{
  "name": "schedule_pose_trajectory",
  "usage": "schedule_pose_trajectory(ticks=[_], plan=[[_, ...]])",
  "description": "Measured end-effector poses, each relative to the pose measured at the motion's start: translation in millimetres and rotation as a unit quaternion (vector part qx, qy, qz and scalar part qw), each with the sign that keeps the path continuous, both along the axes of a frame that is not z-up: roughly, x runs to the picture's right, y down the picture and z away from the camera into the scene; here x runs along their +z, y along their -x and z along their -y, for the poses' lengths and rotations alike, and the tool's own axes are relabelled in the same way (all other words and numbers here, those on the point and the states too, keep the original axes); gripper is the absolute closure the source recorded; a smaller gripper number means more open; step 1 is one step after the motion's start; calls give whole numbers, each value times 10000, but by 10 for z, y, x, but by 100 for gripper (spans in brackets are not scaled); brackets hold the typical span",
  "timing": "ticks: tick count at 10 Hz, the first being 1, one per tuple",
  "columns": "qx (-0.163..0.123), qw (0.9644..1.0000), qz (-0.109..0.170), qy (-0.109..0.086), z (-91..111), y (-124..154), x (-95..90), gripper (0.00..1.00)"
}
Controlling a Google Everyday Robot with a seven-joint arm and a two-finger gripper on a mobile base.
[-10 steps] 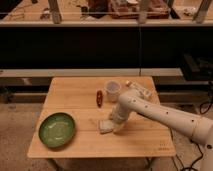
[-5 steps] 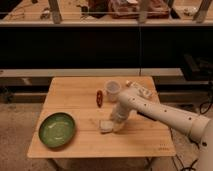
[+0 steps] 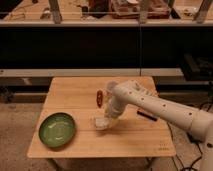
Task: Place the white sponge in the ceramic bowl
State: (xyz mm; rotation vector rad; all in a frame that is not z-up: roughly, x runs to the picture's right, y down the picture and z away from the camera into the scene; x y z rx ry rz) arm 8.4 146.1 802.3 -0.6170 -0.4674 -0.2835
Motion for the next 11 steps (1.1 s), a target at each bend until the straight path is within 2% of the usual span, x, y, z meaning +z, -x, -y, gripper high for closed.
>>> schedule_pose_trajectory(ticks=[1, 3, 6, 8, 9, 11], plan=[[-67, 9999, 77, -61, 102, 118, -72, 100], [-337, 9990, 196, -236, 230, 585, -225, 100], [-677, 9957, 418, -484, 207, 1322, -371, 100], [-693, 9942, 507, -642, 130, 1585, -339, 100], [-720, 9928, 551, -787, 65, 1715, -288, 96], [-826, 9896, 597, -1015, -99, 1931, -324, 80]])
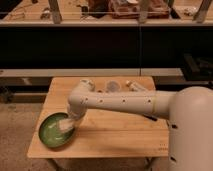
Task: Place the white sponge in the ceramic bowl
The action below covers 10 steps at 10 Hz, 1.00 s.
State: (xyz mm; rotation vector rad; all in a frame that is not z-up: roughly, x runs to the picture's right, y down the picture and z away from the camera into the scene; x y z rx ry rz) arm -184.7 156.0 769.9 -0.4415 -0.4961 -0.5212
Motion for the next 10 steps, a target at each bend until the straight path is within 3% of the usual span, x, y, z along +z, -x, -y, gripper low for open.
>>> schedule_pose_trajectory(ticks=[2, 3, 5, 8, 10], plan=[[-43, 9998, 9, -213, -102, 255, -113, 70], [8, 9996, 85, -274, -119, 285, -66, 62], [9, 9997, 167, -193, -104, 313, 19, 48], [8, 9997, 150, -194, -87, 363, -13, 25], [24, 9996, 210, -185, -117, 412, 38, 24]])
